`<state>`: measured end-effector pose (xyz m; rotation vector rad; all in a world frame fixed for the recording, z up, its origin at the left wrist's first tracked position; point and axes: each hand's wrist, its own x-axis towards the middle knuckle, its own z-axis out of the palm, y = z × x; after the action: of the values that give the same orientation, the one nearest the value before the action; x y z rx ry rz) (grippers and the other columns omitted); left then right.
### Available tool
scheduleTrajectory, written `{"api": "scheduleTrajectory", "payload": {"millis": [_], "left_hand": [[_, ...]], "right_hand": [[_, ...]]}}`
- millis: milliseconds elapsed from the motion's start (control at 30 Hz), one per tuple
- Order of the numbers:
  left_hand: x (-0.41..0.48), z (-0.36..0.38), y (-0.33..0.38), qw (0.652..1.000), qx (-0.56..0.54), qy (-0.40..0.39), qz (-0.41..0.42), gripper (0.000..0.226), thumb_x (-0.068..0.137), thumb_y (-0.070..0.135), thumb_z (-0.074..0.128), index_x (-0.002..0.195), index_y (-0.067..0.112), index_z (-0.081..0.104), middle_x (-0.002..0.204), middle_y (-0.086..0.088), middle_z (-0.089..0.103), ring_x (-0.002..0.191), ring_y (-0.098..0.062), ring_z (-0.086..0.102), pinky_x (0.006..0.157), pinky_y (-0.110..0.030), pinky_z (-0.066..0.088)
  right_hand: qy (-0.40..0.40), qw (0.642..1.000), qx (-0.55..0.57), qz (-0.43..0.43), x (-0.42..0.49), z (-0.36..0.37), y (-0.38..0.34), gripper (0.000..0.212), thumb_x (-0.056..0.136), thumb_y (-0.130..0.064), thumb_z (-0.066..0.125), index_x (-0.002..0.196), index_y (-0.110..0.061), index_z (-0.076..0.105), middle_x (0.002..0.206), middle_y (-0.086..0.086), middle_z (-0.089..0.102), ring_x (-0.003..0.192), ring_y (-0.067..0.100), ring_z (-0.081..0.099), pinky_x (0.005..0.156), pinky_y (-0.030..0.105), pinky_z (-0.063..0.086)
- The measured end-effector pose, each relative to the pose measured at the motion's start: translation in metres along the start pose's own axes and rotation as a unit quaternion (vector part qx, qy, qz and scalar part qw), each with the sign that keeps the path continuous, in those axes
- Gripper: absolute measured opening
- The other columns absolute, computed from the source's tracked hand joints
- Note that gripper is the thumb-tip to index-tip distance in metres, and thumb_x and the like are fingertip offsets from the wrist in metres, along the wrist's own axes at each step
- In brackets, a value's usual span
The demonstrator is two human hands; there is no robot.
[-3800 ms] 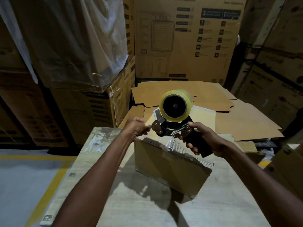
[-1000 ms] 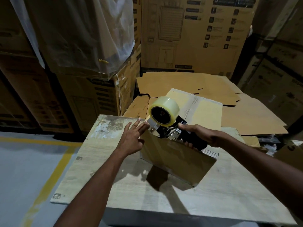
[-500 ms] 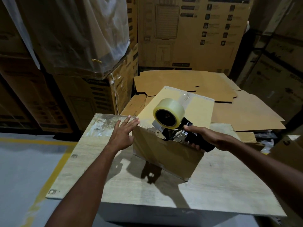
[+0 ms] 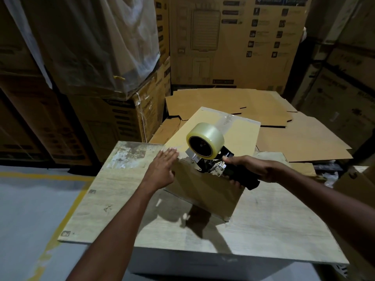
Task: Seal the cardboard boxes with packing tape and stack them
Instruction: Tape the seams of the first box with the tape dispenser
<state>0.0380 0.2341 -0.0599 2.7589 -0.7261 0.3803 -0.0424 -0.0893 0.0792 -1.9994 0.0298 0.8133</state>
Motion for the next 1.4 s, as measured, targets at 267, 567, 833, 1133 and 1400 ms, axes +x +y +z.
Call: {"api": "scheduleTrajectory", "payload": {"millis": [267,567,833,1133,1400], "left_hand": [[-0.004,-0.004,0.003,1.0,-0.008,-0.012,-0.027,0.087,0.086,0.013,0.068,0.162,0.023,0.025,0.169,0.005,0.017,0.156,-0.008,0.007,0.127,-0.034,-0.005],[-0.001,-0.012,0.006,0.998,-0.017,-0.018,-0.05,0.081,0.085,0.007,0.063,0.159,0.026,0.034,0.167,0.008,0.026,0.155,-0.005,0.014,0.126,-0.039,-0.007],[-0.002,-0.008,0.011,0.998,-0.011,-0.003,-0.059,0.083,0.083,0.005,0.064,0.158,0.023,0.036,0.166,0.005,0.027,0.155,-0.008,0.016,0.125,-0.036,-0.009],[0.003,-0.014,0.079,0.995,0.075,-0.059,0.004,0.084,0.088,0.026,0.061,0.162,0.016,0.023,0.17,-0.006,0.017,0.158,-0.017,0.01,0.128,-0.041,-0.006],[-0.009,0.002,0.131,0.997,-0.065,-0.039,-0.02,0.09,0.084,0.019,0.071,0.161,0.01,0.025,0.17,-0.004,0.016,0.157,-0.015,0.005,0.128,-0.031,-0.004]], "right_hand": [[0.032,0.999,-0.007,-0.004,-0.008,0.009,-0.003,0.059,0.1,-0.065,0.046,0.087,-0.009,0.062,0.072,0.003,0.059,0.056,0.011,0.053,0.048,0.021,0.042],[0.055,0.998,-0.012,0.003,-0.026,-0.005,0.022,0.066,0.095,-0.072,0.046,0.091,-0.008,0.062,0.073,0.005,0.059,0.055,0.013,0.05,0.047,0.021,0.037],[0.047,0.999,0.021,0.005,-0.065,-0.029,0.071,0.062,0.099,-0.067,0.043,0.093,-0.009,0.064,0.072,0.0,0.053,0.057,0.012,0.045,0.048,0.022,0.034],[0.031,0.999,0.018,-0.009,-0.076,-0.03,0.065,0.058,0.101,-0.062,0.044,0.097,-0.008,0.067,0.08,0.007,0.058,0.061,0.016,0.053,0.054,0.025,0.045],[0.024,0.999,0.02,-0.024,-0.068,-0.026,0.067,0.065,0.1,-0.065,0.047,0.105,-0.003,0.066,0.075,0.005,0.053,0.061,0.017,0.046,0.057,0.029,0.041]]}}
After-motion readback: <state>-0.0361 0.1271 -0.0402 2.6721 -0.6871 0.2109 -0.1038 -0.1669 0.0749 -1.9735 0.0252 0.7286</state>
